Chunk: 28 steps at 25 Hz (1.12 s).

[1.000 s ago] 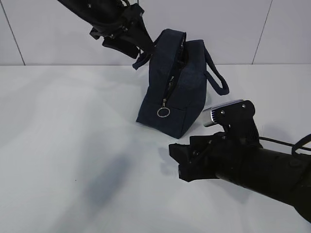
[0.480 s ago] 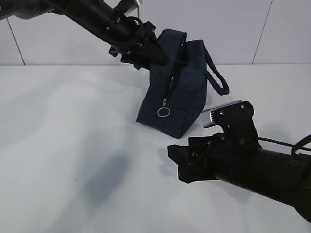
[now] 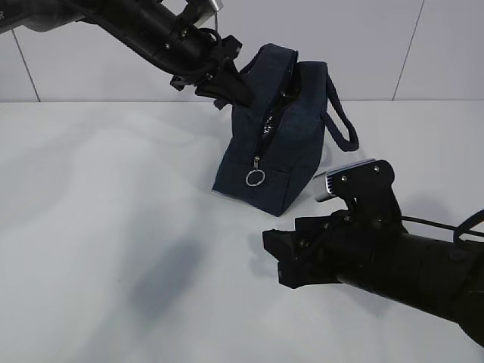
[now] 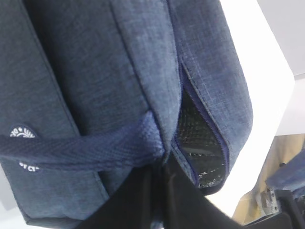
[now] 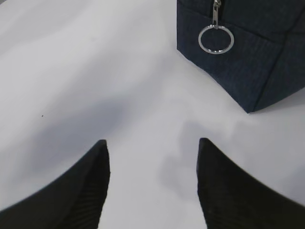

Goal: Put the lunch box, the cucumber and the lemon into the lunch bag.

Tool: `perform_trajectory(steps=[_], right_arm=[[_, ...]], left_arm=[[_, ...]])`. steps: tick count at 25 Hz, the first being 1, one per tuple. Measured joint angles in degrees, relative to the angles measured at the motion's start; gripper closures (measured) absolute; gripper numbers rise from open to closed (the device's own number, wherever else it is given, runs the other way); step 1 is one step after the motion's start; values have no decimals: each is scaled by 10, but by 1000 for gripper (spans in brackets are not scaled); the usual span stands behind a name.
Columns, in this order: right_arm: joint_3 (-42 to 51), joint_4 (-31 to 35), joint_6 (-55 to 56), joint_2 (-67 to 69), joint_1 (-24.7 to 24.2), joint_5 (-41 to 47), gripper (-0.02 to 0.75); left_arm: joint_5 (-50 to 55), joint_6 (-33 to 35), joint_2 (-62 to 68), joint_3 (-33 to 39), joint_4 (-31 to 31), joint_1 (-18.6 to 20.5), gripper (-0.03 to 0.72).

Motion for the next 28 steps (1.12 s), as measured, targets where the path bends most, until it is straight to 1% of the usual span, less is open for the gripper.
perform_trajectory(steps=[3, 8, 15, 19, 23, 25, 28], right_arm=[[0, 0, 0, 0, 0, 18, 284], [0, 0, 1, 0, 0, 49, 284], [0, 0, 11, -1, 0, 84, 293], [0, -2, 37, -1, 0, 123, 332], [0, -24, 54, -14, 0, 133, 376], [0, -33, 55, -26, 0, 133, 386], [0, -40, 57, -36, 0, 137, 391]], left_arm=[[4, -12, 0, 0, -3, -4, 693], [9, -53, -20, 0, 3, -17, 694], [18, -122, -40, 0, 71, -23, 696], [18, -141, -40, 0, 80, -23, 696], [18, -166, -41, 1, 107, -23, 696], [15, -172, -46, 19, 112, -23, 696], [10, -175, -55, 63, 112, -23, 696]])
